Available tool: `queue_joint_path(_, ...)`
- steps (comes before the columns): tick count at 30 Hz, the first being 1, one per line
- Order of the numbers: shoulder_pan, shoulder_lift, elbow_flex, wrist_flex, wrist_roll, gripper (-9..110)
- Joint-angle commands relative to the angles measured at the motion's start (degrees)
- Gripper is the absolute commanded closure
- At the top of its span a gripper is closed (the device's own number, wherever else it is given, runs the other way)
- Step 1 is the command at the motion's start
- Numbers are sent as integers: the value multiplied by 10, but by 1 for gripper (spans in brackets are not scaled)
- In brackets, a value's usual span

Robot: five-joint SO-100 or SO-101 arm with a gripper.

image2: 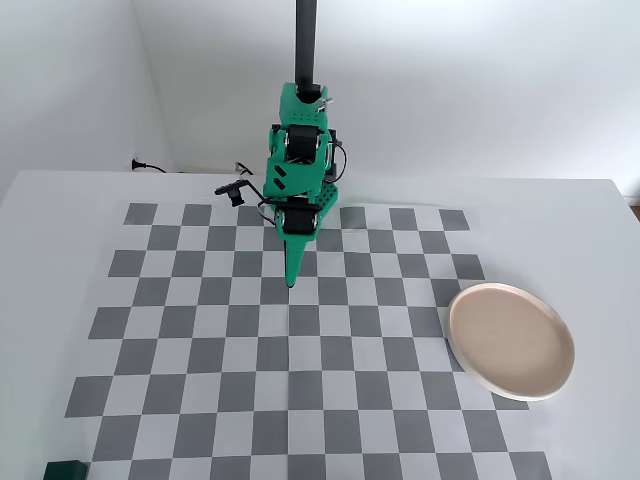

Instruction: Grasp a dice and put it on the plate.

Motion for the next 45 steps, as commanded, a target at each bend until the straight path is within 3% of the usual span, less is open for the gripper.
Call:
queue_joint_path(1,27,4,-11,-23,-130,106)
queue_joint_path(7,30,4,-11,-62,-229,106)
queue_joint_path(17,-7,4,-11,-103,-529,104)
queue_joint_path(24,-14,4,-11,-145,-679,99)
queue_joint_path(38,-39,-2,-11,-272,-788,90)
queue_joint_path(45,-27,-134,-54,-366,-781,89)
